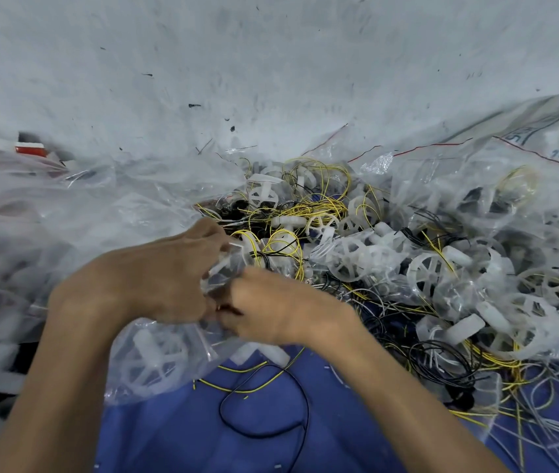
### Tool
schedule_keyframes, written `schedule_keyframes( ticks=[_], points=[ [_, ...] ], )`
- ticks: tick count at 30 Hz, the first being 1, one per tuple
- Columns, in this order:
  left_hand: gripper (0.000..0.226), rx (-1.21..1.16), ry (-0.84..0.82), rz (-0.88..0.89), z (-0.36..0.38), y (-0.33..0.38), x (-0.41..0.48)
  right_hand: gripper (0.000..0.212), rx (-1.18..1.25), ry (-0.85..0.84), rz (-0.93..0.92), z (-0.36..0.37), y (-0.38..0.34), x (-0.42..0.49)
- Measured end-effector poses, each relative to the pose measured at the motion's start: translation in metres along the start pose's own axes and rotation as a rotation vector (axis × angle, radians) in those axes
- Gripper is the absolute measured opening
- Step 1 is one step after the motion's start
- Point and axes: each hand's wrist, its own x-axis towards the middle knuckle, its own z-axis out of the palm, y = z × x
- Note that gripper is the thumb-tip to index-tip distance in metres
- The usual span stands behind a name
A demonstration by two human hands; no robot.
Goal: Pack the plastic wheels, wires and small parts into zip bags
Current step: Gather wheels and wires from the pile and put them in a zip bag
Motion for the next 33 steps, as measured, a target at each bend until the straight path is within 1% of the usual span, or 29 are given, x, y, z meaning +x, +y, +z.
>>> schedule_keyframes(
  ticks=[1,3,5,6,7,9,11,16,19,22,25,28,30,31,33],
  points=[
    [0.052,0.008,-0.012,-0.034,0.0,-0.002,0.0,0.019,0.046,0.037,0.004,-0.006,0.007,-0.004],
    [0.051,0.007,-0.021,-0.086,0.0,-0.004,0.0,0.009,0.189,0.084,0.089,-0.014,0.025,-0.015],
    [0.052,0.004,-0.025,-0.093,0.001,-0.006,0.001,0.006,0.32,0.067,0.215,-0.017,0.044,-0.027],
    [0.054,0.001,-0.03,-0.09,0.001,-0.006,0.002,0.006,0.364,0.03,0.276,-0.017,0.053,-0.032],
    [0.056,-0.001,-0.035,-0.088,0.002,-0.006,0.003,0.006,0.379,-0.01,0.328,-0.017,0.061,-0.036],
    [0.059,0.0,-0.037,-0.095,0.003,-0.008,0.003,0.011,0.33,-0.054,0.4,-0.016,0.076,-0.043],
    [0.06,-0.009,-0.026,-0.1,0.004,-0.011,0.002,0.015,0.293,-0.041,0.441,-0.017,0.087,-0.048],
    [0.073,-0.055,-0.029,-0.086,0.003,-0.017,0.001,0.017,0.322,-0.033,0.466,-0.014,0.097,-0.05],
    [0.08,-0.056,-0.031,-0.084,0.003,-0.02,0.001,0.019,0.284,-0.079,0.484,-0.01,0.103,-0.05],
    [0.077,-0.046,-0.024,-0.092,0.002,-0.024,0.001,0.02,0.248,-0.138,0.498,-0.003,0.105,-0.048],
    [0.076,-0.047,-0.015,-0.103,0.002,-0.029,0.001,0.02,0.292,-0.18,0.49,0.002,0.097,-0.043],
    [0.079,-0.044,-0.021,-0.102,0.004,-0.032,0.004,0.026,0.269,-0.303,0.481,0.015,0.087,-0.037],
    [0.076,-0.044,-0.037,-0.114,0.006,-0.033,0.006,0.029,0.241,-0.381,0.455,0.024,0.083,-0.033],
    [0.074,-0.045,-0.045,-0.124,0.006,-0.034,0.006,0.029,0.242,-0.366,0.441,0.025,0.084,-0.031],
    [0.071,-0.057,-0.054,-0.146,0.006,-0.037,0.006,0.03,0.215,-0.225,0.428,0.024,0.092,-0.031]
  ],
)
